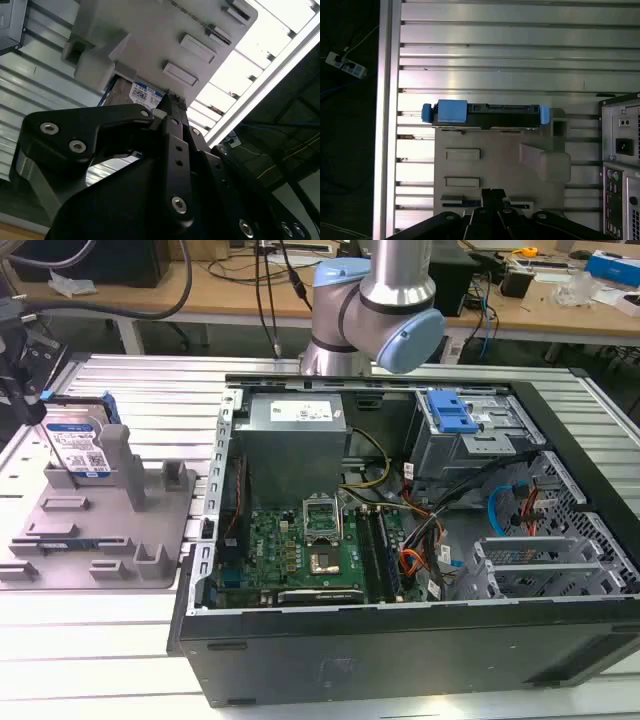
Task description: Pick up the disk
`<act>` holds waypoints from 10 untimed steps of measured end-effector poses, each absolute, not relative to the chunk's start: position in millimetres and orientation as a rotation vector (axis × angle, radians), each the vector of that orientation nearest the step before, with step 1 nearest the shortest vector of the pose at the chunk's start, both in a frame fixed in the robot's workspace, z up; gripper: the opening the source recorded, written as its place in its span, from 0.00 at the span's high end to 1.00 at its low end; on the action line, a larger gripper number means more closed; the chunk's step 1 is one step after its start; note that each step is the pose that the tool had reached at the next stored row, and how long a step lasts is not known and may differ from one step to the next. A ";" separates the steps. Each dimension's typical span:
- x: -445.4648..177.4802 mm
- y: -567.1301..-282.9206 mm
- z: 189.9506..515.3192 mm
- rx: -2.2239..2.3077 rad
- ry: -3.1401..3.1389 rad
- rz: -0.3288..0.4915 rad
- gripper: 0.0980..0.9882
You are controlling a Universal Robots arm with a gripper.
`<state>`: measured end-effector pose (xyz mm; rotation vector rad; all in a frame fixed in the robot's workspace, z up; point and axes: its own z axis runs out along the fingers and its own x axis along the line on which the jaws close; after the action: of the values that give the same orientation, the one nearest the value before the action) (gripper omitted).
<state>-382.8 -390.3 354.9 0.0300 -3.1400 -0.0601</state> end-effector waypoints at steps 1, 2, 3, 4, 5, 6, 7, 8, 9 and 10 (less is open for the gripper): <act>-382.8 -390.3 354.9 0.030 -3.140 -0.060 0.99; -382.8 -390.3 354.9 0.030 -3.140 -0.060 0.99; -382.8 -390.3 354.9 0.030 -3.140 -0.060 0.99; -382.8 -390.3 354.9 0.030 -3.140 -0.060 0.99; -382.8 -390.3 354.9 0.030 -3.140 -0.060 0.99; -382.8 -390.3 354.9 0.030 -3.140 -0.060 0.99; -382.8 -390.3 354.9 0.030 -3.140 -0.060 0.99; -382.8 -390.3 354.9 0.030 -3.140 -0.060 0.99; -382.8 -390.3 354.9 0.030 -3.140 -0.060 0.99; -382.8 -390.3 354.9 0.030 -3.140 -0.060 0.99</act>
<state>-382.8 -390.3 354.9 0.0300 -3.1400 -0.0600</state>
